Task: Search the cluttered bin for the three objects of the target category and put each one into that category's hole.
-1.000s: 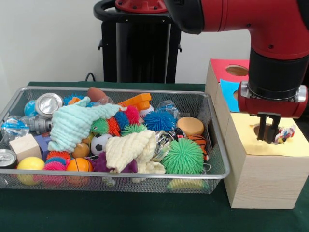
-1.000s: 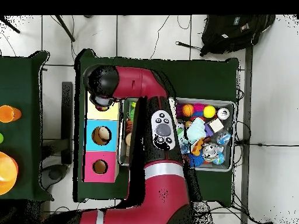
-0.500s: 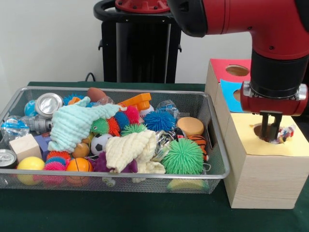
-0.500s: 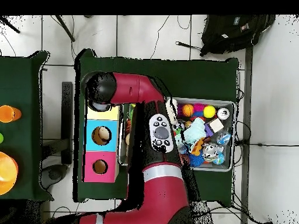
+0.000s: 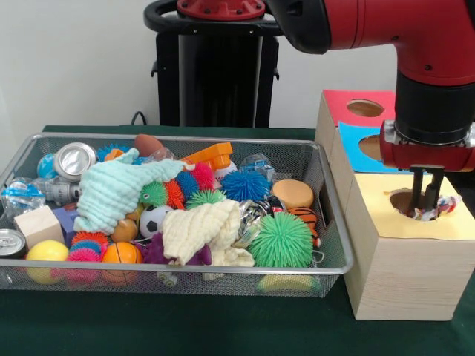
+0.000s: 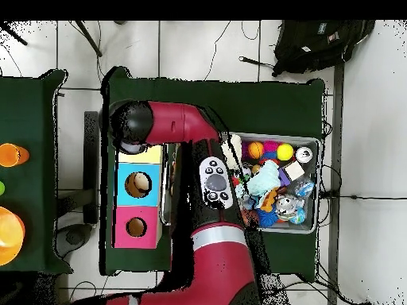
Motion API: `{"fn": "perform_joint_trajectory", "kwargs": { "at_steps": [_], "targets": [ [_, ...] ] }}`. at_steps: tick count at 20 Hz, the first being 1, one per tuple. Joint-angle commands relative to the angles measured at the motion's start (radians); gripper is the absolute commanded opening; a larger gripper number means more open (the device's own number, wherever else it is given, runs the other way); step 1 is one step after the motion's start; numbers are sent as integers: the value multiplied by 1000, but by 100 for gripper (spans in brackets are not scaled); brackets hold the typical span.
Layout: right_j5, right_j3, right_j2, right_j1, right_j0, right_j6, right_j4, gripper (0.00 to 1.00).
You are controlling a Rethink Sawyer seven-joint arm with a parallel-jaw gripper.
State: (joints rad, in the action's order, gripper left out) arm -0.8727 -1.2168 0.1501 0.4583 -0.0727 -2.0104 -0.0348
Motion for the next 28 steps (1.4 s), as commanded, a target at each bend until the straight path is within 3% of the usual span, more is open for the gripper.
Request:
{"fn": "perform_joint_trajectory", "kwargs": {
  "at_steps": [1,19,28],
  "targets": [
    [62,-102,81,-1,3,-5,13,0],
    [116,-82,80,-47,-10,24,53,0],
    [161,-78,86,-81,-57,91,97,0]
  ]
}}
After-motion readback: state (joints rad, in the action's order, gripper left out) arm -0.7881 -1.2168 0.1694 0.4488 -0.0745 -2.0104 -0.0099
